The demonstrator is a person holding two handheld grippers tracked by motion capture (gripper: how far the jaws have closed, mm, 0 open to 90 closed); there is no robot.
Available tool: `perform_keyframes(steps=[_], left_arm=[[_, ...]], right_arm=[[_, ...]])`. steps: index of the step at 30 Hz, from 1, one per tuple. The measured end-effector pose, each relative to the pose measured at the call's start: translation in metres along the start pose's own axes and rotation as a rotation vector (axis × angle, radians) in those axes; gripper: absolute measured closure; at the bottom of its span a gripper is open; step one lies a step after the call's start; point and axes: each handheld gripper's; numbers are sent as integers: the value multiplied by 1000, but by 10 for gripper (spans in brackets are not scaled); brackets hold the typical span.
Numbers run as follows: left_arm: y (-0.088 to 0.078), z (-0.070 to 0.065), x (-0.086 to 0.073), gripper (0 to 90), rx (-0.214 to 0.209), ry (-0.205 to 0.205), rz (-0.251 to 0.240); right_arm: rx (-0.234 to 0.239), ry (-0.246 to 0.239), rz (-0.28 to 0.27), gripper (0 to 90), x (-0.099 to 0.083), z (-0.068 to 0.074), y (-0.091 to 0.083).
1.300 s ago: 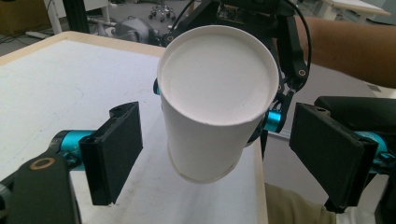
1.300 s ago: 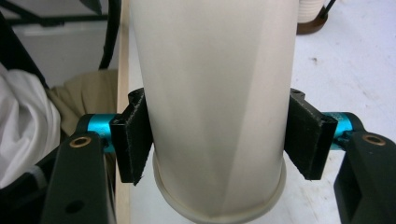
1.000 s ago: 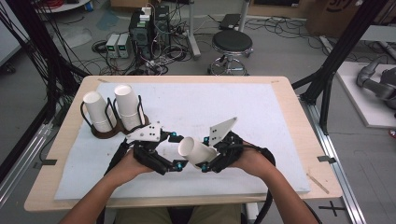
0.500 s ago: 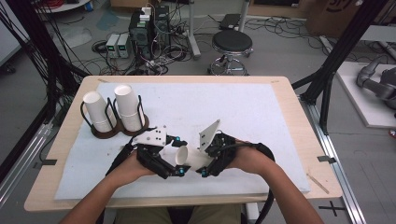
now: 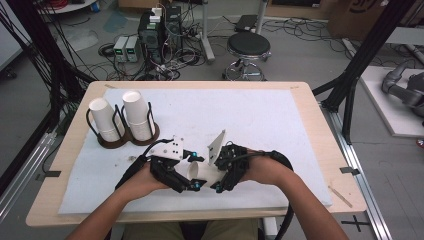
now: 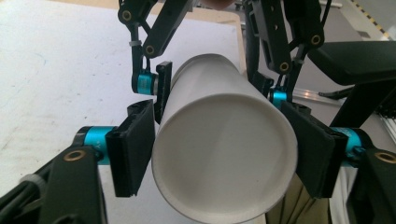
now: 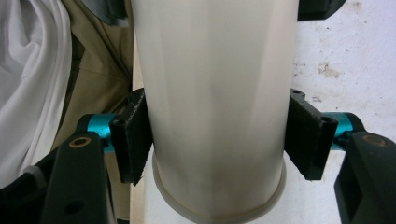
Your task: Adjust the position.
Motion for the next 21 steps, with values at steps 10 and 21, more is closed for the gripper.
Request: perform_keyframes(steps=[10, 21], left_arm=[[2, 1, -2, 348, -3, 12, 16], [-5, 1, -8, 360, 39, 15, -37]], right_arm=[[11, 3, 9, 331, -1, 0, 1], [-19, 41, -151, 211, -13, -3, -5]])
Point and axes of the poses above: each handheld gripper's, and its own axes: y roughly forward along the jaws, x roughly out of its top, z roughly to its left, and after that the axes turned 10 degrees about z, right-handed
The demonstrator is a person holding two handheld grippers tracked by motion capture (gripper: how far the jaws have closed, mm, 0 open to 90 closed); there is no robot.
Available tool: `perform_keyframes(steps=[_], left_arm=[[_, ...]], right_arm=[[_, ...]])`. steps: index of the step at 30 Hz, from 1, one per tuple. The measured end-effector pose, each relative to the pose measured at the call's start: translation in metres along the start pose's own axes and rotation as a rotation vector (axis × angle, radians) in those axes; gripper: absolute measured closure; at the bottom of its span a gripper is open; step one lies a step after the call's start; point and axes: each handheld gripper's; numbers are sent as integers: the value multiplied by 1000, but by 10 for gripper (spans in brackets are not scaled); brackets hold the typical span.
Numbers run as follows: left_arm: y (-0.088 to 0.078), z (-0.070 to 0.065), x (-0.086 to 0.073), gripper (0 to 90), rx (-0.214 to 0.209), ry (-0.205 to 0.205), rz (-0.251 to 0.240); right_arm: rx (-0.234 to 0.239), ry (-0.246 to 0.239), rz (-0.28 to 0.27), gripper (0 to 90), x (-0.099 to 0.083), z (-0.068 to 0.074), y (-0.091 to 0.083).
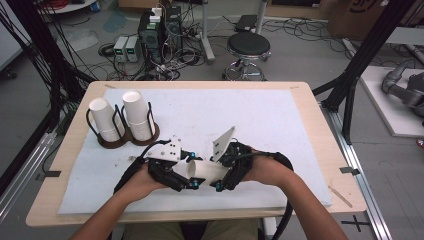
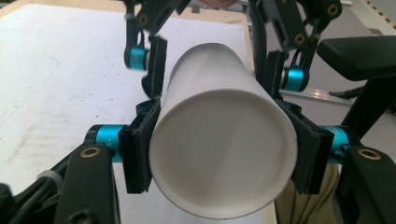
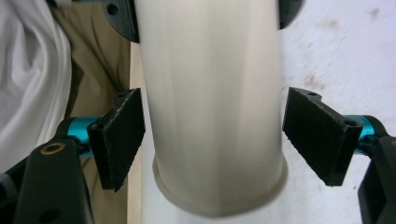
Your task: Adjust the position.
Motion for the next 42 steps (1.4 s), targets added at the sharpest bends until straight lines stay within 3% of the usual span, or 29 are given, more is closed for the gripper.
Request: perform_keyframes(steps=[8, 15, 23, 29, 33, 42], left_arm=[[-7, 5, -15, 360, 16, -59, -79], [-14, 10, -30, 360, 63, -106, -144], [-22, 11, -45, 360, 91, -141, -245], [-22, 11, -50, 358, 82, -150, -294], [-21, 10, -50, 358, 66, -150, -323], [-19, 7, -49, 358, 43, -117, -331]], right_arm=[[-29, 45, -176, 209, -14, 1, -14], [-62, 102, -345, 207, -29, 4, -19], [-135, 231, -500, 204, -51, 7, -18], [-164, 277, -550, 204, -63, 10, -8], [-150, 292, -578, 205, -68, 12, 0], [-100, 315, -624, 204, -75, 16, 16]])
Point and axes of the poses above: each handheld gripper's, and its own axes: y roughly forward along the jaws, x roughly out of its top, z roughly to its left, and after that the axes turned 10 degrees about z, right-handed
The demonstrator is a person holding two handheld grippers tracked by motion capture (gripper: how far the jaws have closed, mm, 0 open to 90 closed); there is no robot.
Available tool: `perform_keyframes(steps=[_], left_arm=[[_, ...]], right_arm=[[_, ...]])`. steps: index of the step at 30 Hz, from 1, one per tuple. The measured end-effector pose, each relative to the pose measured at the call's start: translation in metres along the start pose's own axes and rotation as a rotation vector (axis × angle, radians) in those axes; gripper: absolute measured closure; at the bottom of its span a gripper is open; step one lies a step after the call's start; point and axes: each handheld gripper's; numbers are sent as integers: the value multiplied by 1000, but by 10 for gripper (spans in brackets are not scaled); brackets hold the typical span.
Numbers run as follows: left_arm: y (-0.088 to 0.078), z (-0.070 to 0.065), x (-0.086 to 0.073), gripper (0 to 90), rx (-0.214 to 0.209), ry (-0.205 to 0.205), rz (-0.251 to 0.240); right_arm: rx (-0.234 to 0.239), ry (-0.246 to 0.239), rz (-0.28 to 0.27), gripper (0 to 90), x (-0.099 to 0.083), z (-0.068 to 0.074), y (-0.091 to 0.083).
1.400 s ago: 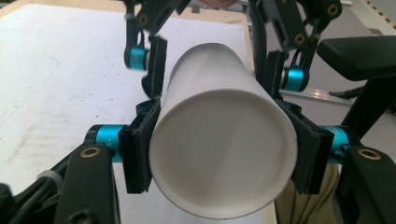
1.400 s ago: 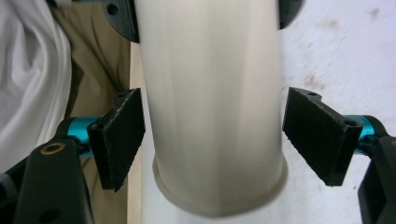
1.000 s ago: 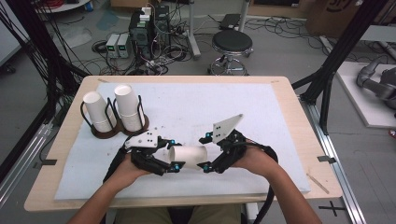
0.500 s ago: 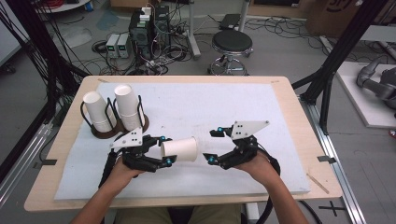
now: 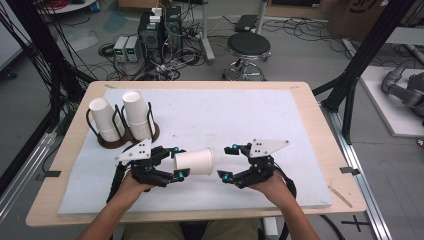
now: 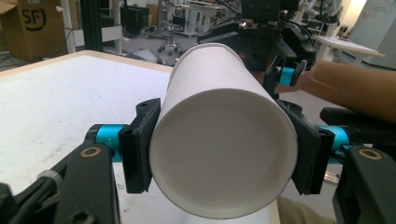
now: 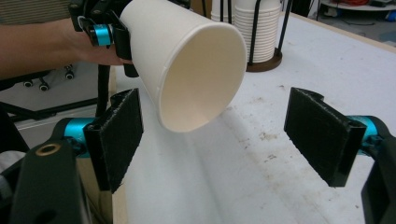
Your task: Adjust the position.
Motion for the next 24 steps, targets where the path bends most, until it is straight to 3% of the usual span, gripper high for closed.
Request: perform_keyframes(steps=[8, 13, 24], left_arm=[[3, -4, 2, 358, -29, 29, -8], [4, -6, 3, 358, -47, 44, -14], [9, -9, 5, 359, -110, 72, -19]], right_arm=[[56, -12, -4, 204, 0, 2, 7], [63, -24, -11, 204, 2, 5, 11], [131, -42, -19, 204, 5, 9, 18]])
Point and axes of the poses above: each handheld gripper's, and its own axes: y roughly forward along the jaws, x roughly out of its top, z roughly to its left, and after that the axes turned 10 degrees about z, right-handed
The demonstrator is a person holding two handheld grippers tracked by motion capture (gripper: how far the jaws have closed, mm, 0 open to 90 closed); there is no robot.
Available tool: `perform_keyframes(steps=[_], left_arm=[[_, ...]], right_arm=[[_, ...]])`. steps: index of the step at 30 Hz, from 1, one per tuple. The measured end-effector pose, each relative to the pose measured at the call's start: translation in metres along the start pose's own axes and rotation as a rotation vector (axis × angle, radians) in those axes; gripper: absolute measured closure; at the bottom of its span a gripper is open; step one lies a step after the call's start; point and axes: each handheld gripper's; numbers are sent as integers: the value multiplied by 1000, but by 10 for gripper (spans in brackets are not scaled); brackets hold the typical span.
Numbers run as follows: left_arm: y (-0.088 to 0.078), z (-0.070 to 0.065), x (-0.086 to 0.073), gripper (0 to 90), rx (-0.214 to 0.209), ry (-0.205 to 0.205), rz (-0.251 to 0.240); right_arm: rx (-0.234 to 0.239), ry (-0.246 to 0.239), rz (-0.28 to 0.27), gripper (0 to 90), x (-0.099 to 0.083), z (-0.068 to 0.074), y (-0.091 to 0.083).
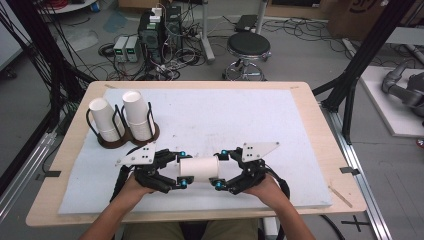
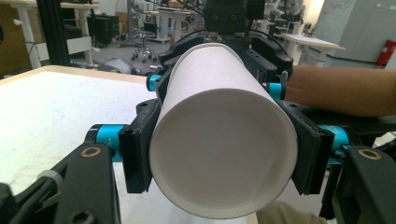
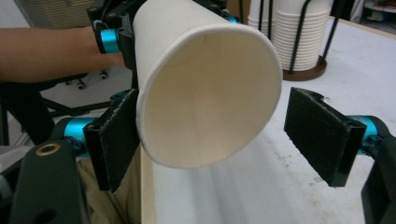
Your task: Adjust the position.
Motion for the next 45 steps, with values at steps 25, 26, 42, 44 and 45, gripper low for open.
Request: perform_keyframes(steps=[25, 26, 42, 44, 45], left_arm=[[2, 0, -2, 364, -22, -5, -5], [2, 0, -2, 362, -17, -8, 0], [2, -2, 9, 153, 90, -19, 159], [1, -1, 12, 153, 84, -11, 176], [1, -1, 13, 153, 82, -7, 182]], right_arm=[[79, -22, -78, 374, -3, -3, -3], [81, -23, -76, 374, -2, -3, -3], [10, -46, 88, 373, 13, -5, -17], [10, -55, 108, 373, 18, -5, -20], [11, -58, 120, 372, 22, -5, -21]])
Point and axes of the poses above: each handheld gripper's, and its own axes: y roughly forward along the jaws, x roughly out of its top, z roughly to its left, and after that the axes turned 10 degrees about z, right-handed
